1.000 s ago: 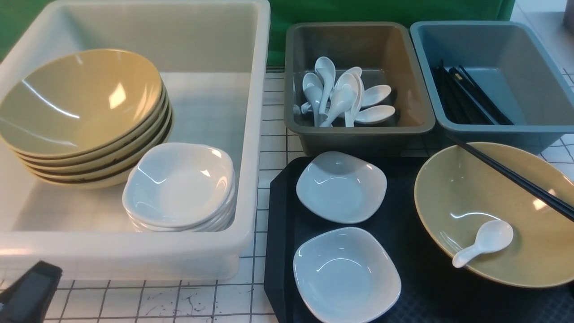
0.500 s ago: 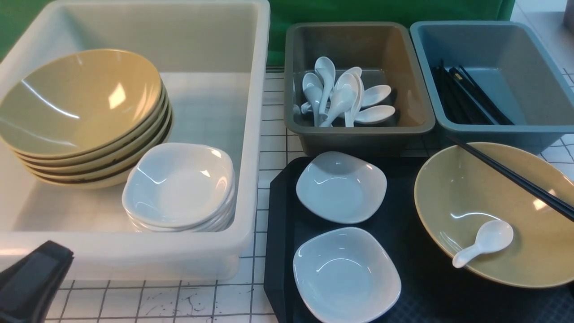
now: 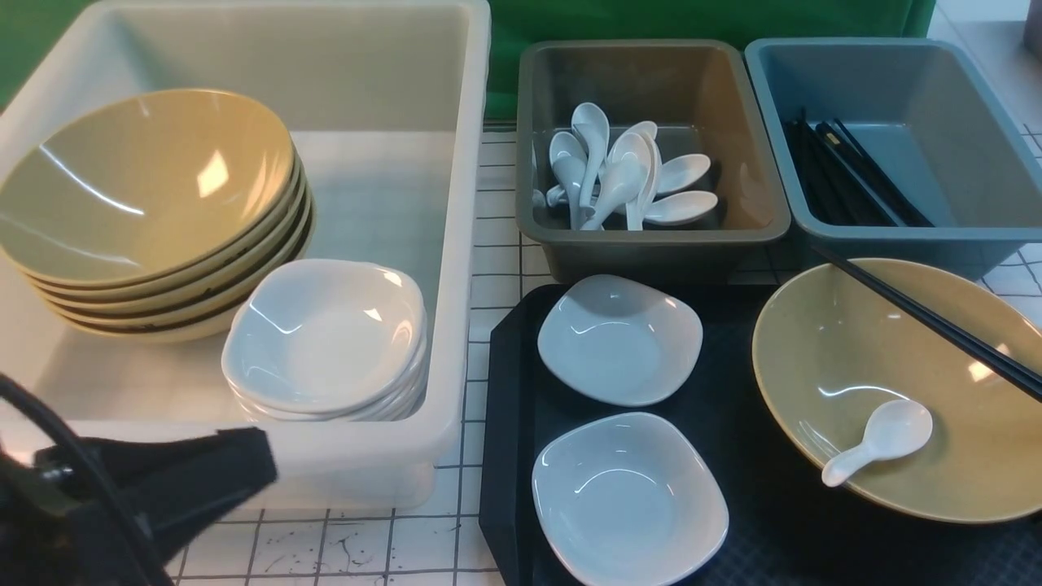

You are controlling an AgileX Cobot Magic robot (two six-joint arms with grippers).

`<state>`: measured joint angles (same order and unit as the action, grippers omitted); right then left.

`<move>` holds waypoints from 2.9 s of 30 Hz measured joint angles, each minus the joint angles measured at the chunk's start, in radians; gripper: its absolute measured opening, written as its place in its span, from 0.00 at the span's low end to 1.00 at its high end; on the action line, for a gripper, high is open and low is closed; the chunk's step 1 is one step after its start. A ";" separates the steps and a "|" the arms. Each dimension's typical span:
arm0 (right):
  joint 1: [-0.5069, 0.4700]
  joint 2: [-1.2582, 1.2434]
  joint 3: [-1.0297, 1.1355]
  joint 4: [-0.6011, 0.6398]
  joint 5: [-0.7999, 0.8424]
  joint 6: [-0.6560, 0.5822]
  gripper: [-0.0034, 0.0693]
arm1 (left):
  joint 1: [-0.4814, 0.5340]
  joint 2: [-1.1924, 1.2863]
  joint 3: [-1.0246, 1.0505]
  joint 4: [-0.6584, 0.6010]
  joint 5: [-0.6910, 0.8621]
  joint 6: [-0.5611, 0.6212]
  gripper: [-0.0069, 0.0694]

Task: On white black table put chopsticks spoon bowls plates into blue grey white boxes.
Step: 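Move the grippers toward the tableware on the black tray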

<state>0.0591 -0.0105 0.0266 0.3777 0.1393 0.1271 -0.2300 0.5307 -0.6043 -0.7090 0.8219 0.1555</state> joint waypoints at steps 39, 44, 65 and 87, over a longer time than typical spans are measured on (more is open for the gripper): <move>0.051 1.439 -1.154 -0.353 0.820 -0.698 0.71 | -0.295 0.349 -0.205 -0.249 -0.101 0.537 0.09; 0.050 1.551 -1.205 -0.457 0.787 -0.697 0.80 | -0.295 0.349 -0.205 -0.249 -0.097 0.537 0.09; -0.021 1.741 -1.223 -0.467 0.763 -0.685 0.76 | -0.295 0.349 -0.205 -0.249 -0.094 0.540 0.09; -0.021 1.517 -1.273 -0.367 0.892 -0.535 0.18 | -0.295 0.349 -0.205 -0.455 -0.242 0.770 0.09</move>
<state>0.0377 1.5063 -1.2464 0.0110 1.0311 -0.4083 -0.5255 0.8801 -0.8091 -1.1640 0.5794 0.9258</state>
